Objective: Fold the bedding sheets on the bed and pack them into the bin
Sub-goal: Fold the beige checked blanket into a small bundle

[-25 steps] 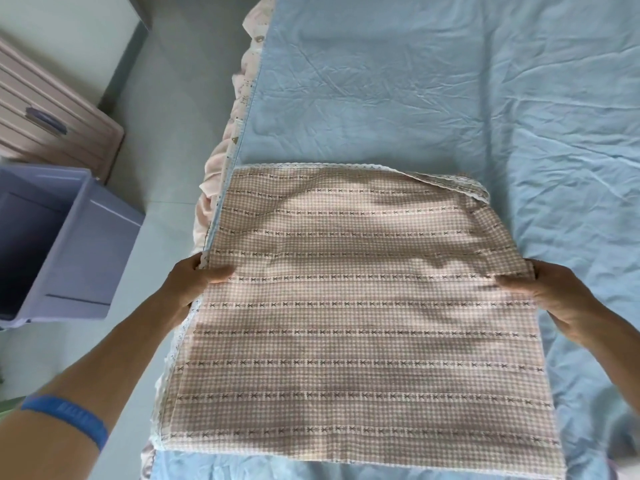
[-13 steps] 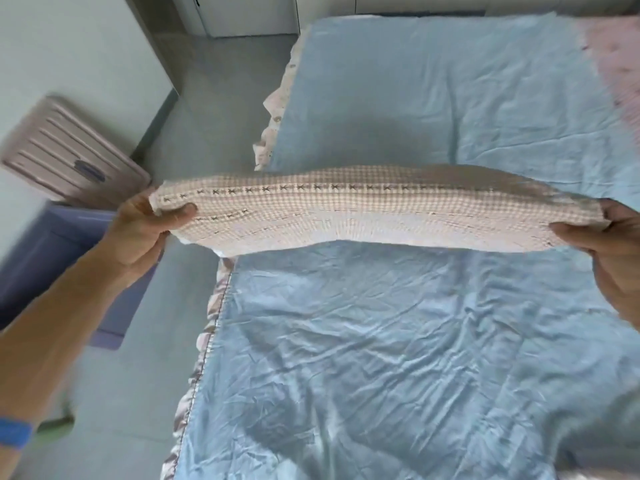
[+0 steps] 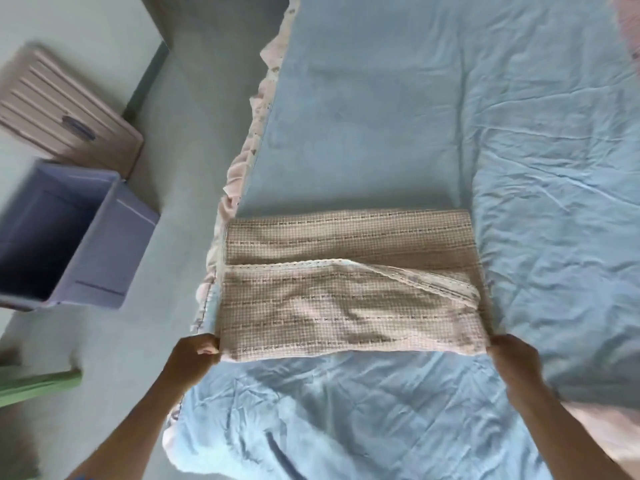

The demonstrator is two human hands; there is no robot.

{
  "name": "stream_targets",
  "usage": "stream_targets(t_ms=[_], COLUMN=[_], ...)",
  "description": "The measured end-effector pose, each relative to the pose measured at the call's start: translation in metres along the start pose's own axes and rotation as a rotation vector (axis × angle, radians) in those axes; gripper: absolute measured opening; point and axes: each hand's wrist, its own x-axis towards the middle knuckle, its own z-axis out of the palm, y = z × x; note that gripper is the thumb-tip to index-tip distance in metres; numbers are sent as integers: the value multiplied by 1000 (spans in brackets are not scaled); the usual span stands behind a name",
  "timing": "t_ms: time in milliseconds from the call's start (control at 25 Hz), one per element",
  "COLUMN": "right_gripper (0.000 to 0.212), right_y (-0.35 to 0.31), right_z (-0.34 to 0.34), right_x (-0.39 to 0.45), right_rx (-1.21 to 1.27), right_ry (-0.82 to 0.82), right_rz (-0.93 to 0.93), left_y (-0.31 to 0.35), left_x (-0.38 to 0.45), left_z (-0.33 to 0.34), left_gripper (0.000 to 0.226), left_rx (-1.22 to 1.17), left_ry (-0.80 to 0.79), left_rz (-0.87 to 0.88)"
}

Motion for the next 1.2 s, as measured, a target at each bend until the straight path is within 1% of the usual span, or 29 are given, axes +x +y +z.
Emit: stream_targets(t_ms=[80,120,160,200,240,280,360,400,440,480,520,560,600,640,680,720,760,840,920,1000,1080,1120,1200], right_gripper=[32,41,48,50,49,46,37,30,24,21,21,22,27,36,44,52,57,63,63,51,28,19,14], right_y=[3,0,-3,-10,-15,-22,-33,-36,-37,-35,-34,-31,-28,-26,-28,-35,-42,-60,-75,-82,-84,-82,-75], right_z=[13,14,16,17,17,17,15,14,14,17,25,37,50,62,70,74,77,76,72,72,70,67,59], right_x=[1,2,5,6,6,5,4,4,4,5,2,-3,-10,-12,-9,-2,11,38,61,69,68,66,65], right_rx=[-52,-90,-139,-197,-257,-303,-358,-390,-420,-442,-453,-459,-470,-500,-539,-571,-603,-668,-689,-622,-473,-414,-347], right_ry=[-19,-10,5,26,49,71,127,190,274,371,435,413,335,228,143,85,68,89,66,139,272,320,371], right_rz=[6,13,33,37,21,-6,-33,-33,-55,-160,-348,-581,-805,-953,-1002,-976,-923,-827,-804,-827,-837,-819,-688], left_y=[2,6,8,11,12,13,20,28,37,44,51,58,63,67,71,79,88,106,118,128,140,146,160], left_x=[4,9,12,17,21,26,31,27,24,20,16,11,5,3,9,21,35,67,92,102,95,90,78], left_z=[10,13,15,16,16,16,18,20,24,30,38,48,63,80,95,105,111,113,109,105,109,113,127], left_gripper=[13,11,20,32,41,41,32,25,15,7,8,12,15,25,39,50,58,73,84,88,84,82,79], left_rx=[-24,-28,-7,52,124,187,258,282,314,338,387,456,531,621,709,763,785,843,876,885,934,950,940], left_ry=[27,25,23,26,38,52,90,155,255,365,457,461,362,216,73,-24,-73,-107,-168,-238,-266,-251,-161], left_rz=[-107,-140,-153,-142,-134,-145,-191,-202,-187,-120,28,241,473,657,759,750,687,587,509,423,370,350,320])
